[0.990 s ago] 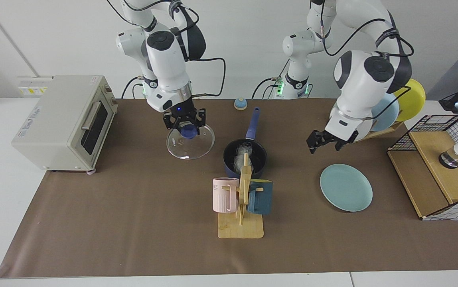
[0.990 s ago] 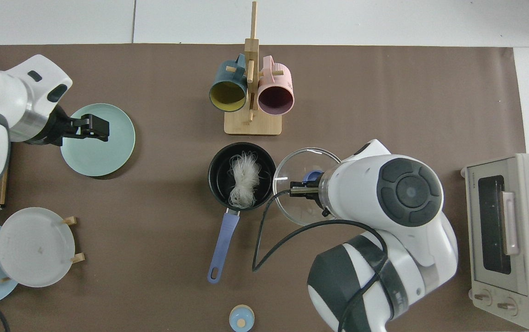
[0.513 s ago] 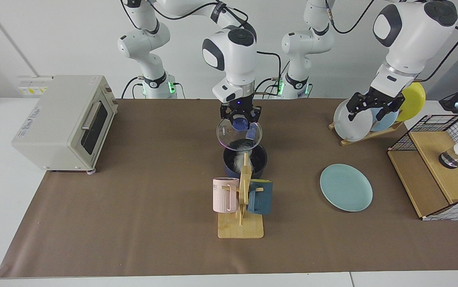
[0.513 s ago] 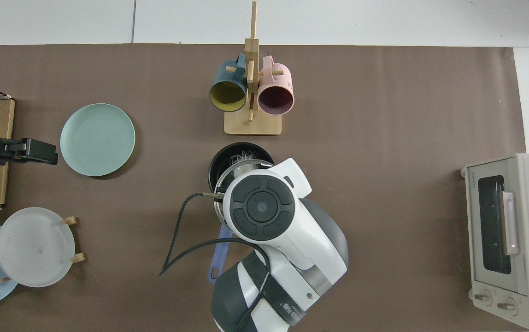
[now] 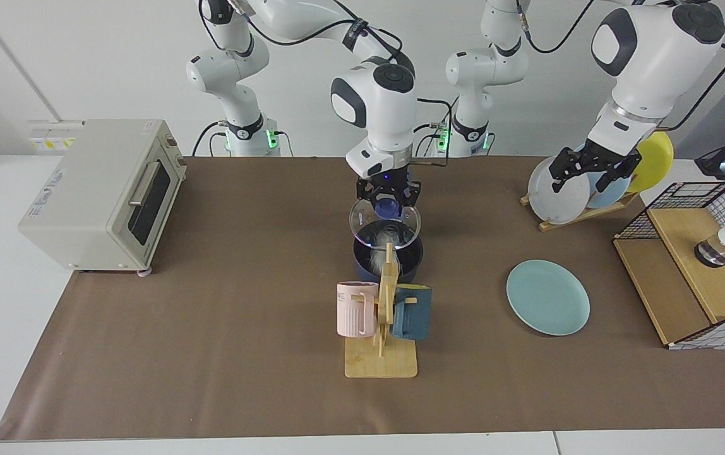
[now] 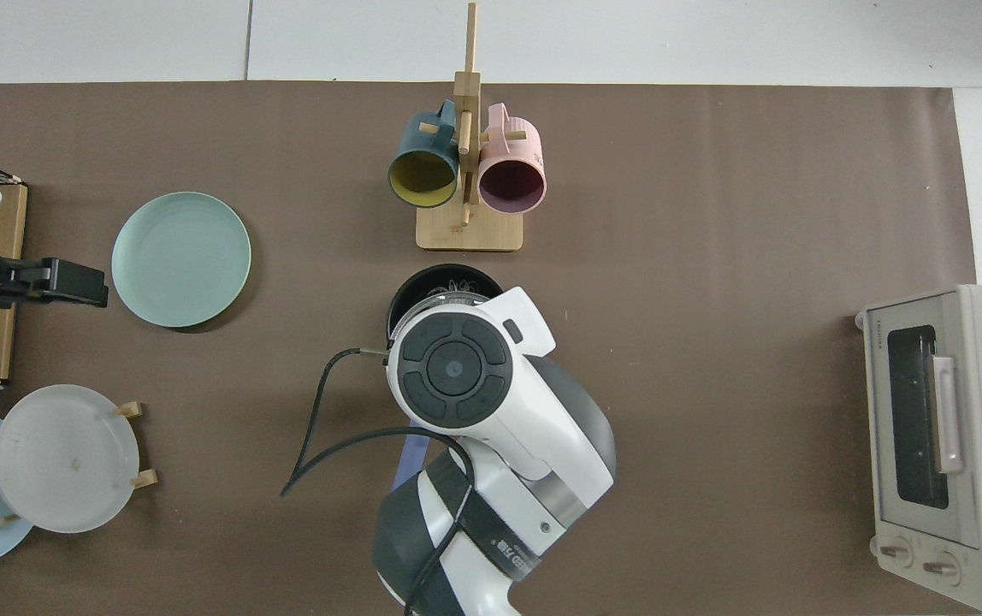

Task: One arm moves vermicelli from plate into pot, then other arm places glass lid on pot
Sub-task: 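Lower the glass lid onto the saucepan with the right gripper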

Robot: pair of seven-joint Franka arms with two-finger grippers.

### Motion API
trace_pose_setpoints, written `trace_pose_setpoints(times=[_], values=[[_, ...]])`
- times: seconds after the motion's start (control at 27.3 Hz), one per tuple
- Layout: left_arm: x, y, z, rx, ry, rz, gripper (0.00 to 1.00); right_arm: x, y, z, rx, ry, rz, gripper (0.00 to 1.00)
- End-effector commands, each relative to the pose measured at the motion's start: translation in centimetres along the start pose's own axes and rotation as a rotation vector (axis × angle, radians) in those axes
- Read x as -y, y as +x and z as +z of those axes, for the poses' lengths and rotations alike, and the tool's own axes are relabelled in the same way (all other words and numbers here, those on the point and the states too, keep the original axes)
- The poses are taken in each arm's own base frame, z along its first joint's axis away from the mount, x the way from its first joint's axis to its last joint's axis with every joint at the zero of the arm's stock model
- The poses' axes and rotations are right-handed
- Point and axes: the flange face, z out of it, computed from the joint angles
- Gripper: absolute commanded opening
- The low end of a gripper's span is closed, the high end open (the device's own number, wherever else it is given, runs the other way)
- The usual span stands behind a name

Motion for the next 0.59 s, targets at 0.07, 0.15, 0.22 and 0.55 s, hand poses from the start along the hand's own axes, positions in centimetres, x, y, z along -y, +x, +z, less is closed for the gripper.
trace_pose_setpoints(times=[0.07, 0.15, 0.22, 0.55], values=[[-0.7, -0.3, -0.4, -0.013, 0.004, 0.003, 1.0, 1.2, 1.6, 0.5, -0.033, 0.019, 0.022, 0.0], [0.3, 0.6, -0.8, -0.059, -0.021, -0.08, 1.0, 1.4, 1.5, 1.1, -0.032, 0.018, 0.023, 0.0], [2.2, 2.1, -4.3, -0.203, -0.019, -0.189, 1.0, 1.4, 1.5, 1.4, -0.031, 0.02, 0.025, 0.0], [4.6, 1.3, -3.8, -0.155, -0.011, -0.294, 1.0, 1.5, 1.2, 1.6, -0.02, 0.026, 0.025, 0.0]])
